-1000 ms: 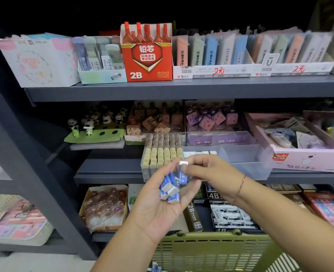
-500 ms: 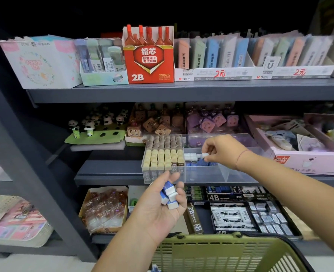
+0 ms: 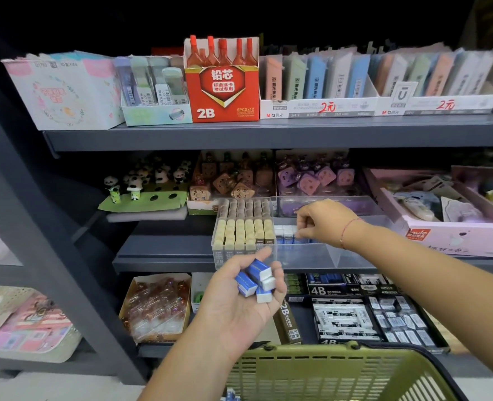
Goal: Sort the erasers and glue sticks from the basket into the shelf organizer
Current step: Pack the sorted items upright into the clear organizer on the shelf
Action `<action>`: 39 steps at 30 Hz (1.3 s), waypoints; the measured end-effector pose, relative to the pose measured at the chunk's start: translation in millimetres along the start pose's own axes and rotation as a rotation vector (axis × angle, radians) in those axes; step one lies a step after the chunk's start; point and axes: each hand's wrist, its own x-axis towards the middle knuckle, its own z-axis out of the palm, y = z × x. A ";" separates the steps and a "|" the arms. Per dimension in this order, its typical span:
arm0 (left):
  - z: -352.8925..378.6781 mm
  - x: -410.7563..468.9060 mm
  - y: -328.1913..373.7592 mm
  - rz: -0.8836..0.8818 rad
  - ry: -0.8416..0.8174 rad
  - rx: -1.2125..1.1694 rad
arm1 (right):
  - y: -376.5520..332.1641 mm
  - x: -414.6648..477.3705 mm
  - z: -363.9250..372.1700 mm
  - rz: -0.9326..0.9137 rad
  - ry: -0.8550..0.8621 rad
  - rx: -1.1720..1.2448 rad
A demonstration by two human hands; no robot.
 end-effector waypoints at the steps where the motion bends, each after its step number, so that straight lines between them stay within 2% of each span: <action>1: 1.4 -1.2 -0.1 0.003 -0.015 -0.010 | -0.7 -2.8 -1.7 0.005 0.028 0.015; 3: 3.9 -3.2 -0.9 0.015 -0.030 0.001 | -5.8 -11.6 -6.4 0.006 0.117 0.086; 6: 5.0 -3.9 -2.4 0.042 -0.025 0.036 | -27.0 -32.0 -14.9 -0.067 0.182 0.447; 9: 1.9 -0.1 -3.5 0.056 -0.029 0.074 | -53.6 -59.9 -20.5 -0.195 0.036 0.714; 13: -0.1 -0.8 -7.4 0.051 -0.046 0.279 | -59.5 -71.6 -20.7 -0.274 -0.165 0.621; 16: 0.5 -3.5 -10.4 0.041 -0.061 0.383 | -54.0 -71.6 -26.0 -0.255 -0.317 0.759; 19: 0.0 -2.7 -11.0 0.026 -0.077 0.374 | -52.2 -73.4 -23.5 -0.225 -0.276 0.837; 22: -1.1 0.6 -10.4 0.010 -0.042 0.304 | -50.4 -74.6 -22.1 -0.148 -0.236 1.029; 24: -1.1 1.8 -8.4 -0.001 -0.015 0.268 | -39.9 -70.3 -28.7 -0.059 -0.116 1.061; 26: -1.2 1.8 -6.0 -0.005 -0.001 0.237 | -19.0 -60.3 -37.9 0.023 0.048 0.981; 29: -2.9 2.6 -4.3 0.001 0.020 0.214 | 10.0 -39.5 -43.2 0.107 0.166 0.606; 31: -3.4 2.8 -5.3 -0.005 0.013 0.212 | 17.9 -26.0 -37.2 0.100 0.114 0.312; 33: -3.1 2.7 -6.5 -0.002 0.002 0.219 | 17.3 -15.7 -26.0 0.041 0.048 0.117; 36: 0.0 -0.2 -7.1 -0.005 -0.021 0.210 | 13.5 -4.3 -11.0 -0.034 -0.010 -0.043; 39: 1.7 -1.7 -7.2 -0.015 -0.035 0.182 | 12.8 -0.3 -4.7 -0.073 0.009 -0.121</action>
